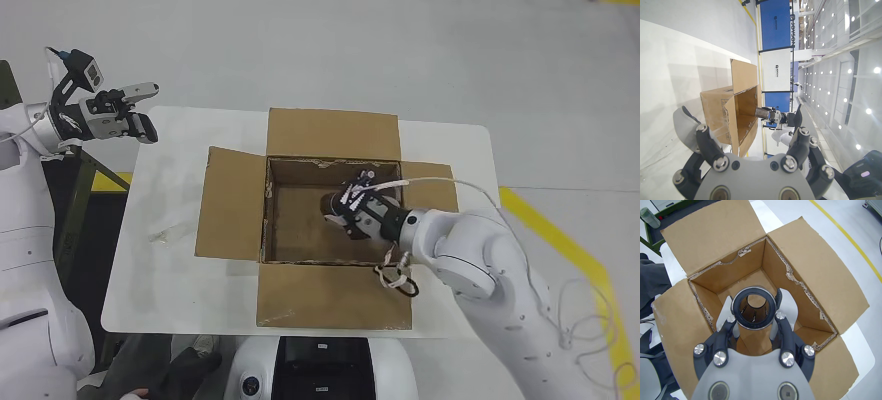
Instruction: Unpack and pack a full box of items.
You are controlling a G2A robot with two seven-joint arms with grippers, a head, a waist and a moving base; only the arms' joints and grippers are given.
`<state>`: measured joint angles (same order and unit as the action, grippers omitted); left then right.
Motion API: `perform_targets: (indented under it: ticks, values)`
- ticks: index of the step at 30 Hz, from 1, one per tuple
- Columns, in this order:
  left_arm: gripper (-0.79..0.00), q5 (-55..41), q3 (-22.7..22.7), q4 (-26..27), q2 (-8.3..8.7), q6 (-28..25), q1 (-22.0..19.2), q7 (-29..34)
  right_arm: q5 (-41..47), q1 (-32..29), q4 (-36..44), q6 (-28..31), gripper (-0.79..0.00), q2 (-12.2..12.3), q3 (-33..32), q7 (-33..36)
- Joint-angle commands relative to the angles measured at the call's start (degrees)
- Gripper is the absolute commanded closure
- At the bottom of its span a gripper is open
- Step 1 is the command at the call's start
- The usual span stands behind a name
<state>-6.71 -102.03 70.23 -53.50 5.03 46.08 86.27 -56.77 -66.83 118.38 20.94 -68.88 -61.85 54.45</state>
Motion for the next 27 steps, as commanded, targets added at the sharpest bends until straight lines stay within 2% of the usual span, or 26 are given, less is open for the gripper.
perform_targets:
  ticks: [1, 23, 27]
  values:
    - [-0.785, 0.0, 0.0, 0.0, 0.0, 0.0, 0.0, 0.0, 0.21, -1.59, 0.81, -0.02, 0.0, 0.34, -1.66, -0.51]
    - [-0.785, 0.0, 0.0, 0.0, 0.0, 0.0, 0.0, 0.0, 3.08, -28.72, 15.43, -1.86, 0.0, 3.83, -30.17, -6.76]
    - [-0.785, 0.0, 0.0, 0.0, 0.0, 0.0, 0.0, 0.0, 3.83, -30.51, 15.97, -1.35, 0.0, 3.94, -31.83, -7.42]
